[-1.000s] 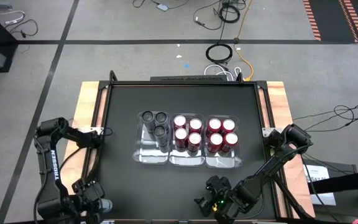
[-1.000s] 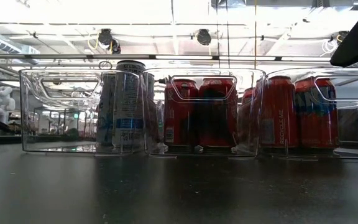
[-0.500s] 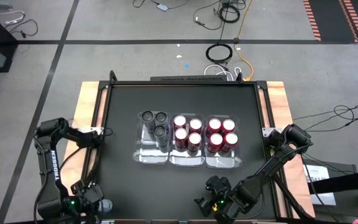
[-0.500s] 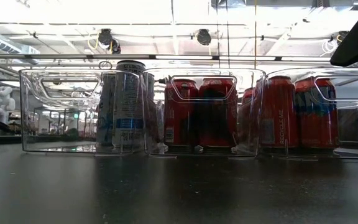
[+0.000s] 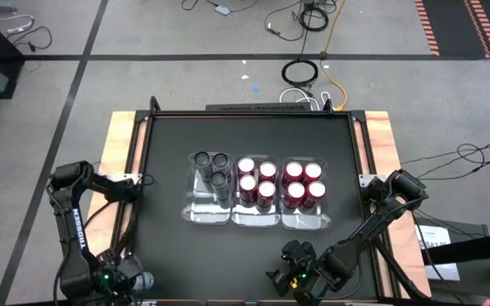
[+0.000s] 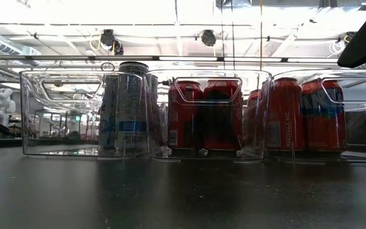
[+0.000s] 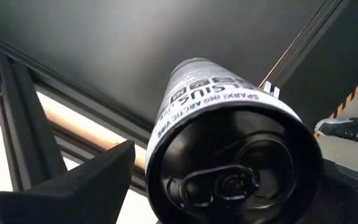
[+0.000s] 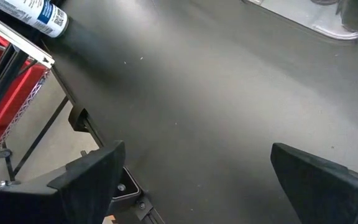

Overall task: Sort soda cans
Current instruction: Put the white-blue soda can into the left transparent bin

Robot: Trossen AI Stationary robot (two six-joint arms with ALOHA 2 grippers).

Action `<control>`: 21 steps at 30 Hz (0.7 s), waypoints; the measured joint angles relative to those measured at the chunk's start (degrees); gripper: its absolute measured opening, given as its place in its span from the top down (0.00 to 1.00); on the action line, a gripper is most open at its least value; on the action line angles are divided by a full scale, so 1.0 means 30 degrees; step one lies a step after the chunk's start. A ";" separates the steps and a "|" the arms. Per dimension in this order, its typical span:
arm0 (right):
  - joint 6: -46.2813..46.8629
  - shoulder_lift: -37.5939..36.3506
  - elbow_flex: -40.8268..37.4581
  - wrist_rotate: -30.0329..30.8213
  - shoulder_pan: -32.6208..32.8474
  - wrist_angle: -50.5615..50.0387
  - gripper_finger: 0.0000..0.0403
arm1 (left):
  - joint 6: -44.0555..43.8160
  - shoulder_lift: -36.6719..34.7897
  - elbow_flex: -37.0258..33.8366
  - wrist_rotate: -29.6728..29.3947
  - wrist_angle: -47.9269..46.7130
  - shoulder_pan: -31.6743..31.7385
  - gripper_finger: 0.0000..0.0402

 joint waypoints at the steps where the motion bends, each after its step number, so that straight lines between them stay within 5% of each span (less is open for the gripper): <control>1: 0.0000 0.0000 0.0000 0.0000 0.0000 0.0000 0.02 | 0.0000 0.0007 0.0000 -0.0099 0.0026 0.0001 0.09; 21: -0.0005 0.0000 0.0000 0.0000 0.0000 -0.0015 0.02 | -0.0094 0.0007 -0.0007 -0.1479 0.0560 0.0008 0.13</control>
